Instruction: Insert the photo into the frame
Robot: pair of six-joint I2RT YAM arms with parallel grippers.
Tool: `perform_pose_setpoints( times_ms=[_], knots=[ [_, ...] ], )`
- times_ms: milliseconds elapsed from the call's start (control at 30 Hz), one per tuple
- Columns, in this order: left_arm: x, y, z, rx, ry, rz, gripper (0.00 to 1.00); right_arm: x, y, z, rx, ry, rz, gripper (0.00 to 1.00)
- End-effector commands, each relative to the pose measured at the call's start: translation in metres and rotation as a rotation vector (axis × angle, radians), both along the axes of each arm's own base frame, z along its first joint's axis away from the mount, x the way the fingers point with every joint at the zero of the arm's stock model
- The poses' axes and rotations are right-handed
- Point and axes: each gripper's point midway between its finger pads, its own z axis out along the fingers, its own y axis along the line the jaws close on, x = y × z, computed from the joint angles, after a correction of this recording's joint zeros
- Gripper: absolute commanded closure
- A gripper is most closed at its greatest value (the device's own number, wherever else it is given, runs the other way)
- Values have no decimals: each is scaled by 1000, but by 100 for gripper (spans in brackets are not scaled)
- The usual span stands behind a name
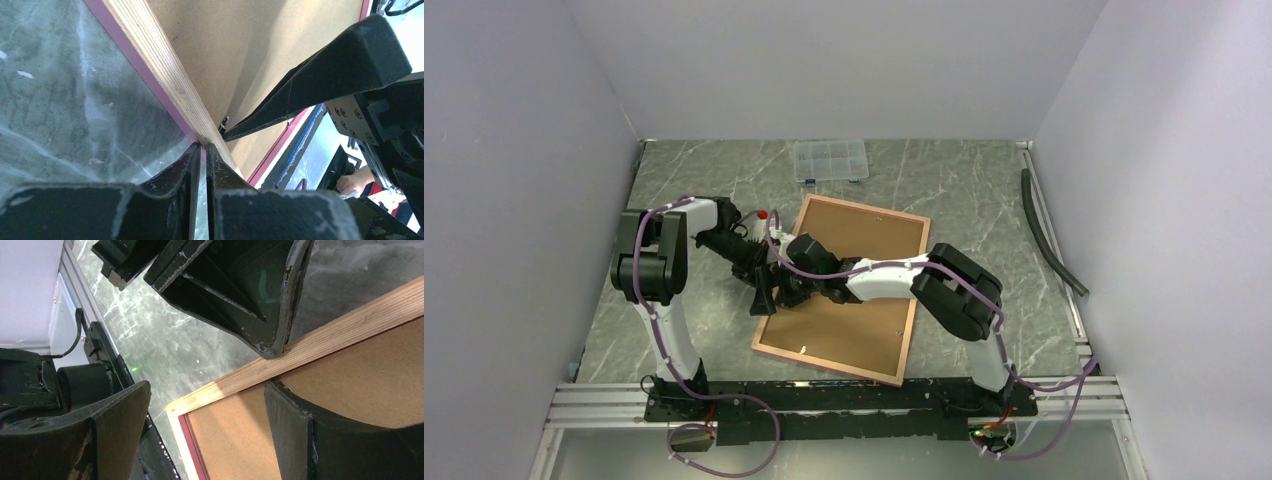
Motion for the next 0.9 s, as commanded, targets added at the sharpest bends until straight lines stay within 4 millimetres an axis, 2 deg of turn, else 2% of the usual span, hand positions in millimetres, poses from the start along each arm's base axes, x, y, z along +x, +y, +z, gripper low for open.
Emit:
perform_pose_setpoints(
  times_ms=[0,233,400,500,700,800,867],
  knots=[
    [7,10,-7,62,-75,-34,86,13,-4,-11,-43,-20,-36,12],
    [5,11,-3,61,-82,-45,86,24,-14,-18,-62,-29,-70,12],
    [6,13,-2,72,-86,-51,86,21,-13,-10,-25,-20,-47,12],
    [7,12,2,65,-87,-47,86,11,-6,8,41,-7,10,12],
    [11,15,7,74,-106,-51,86,-11,-5,72,181,-10,128,11],
    [12,16,7,72,-106,-43,86,1,-17,82,190,-26,86,9],
    [12,15,7,65,-103,-38,86,13,-26,75,160,-26,46,9]
  ],
)
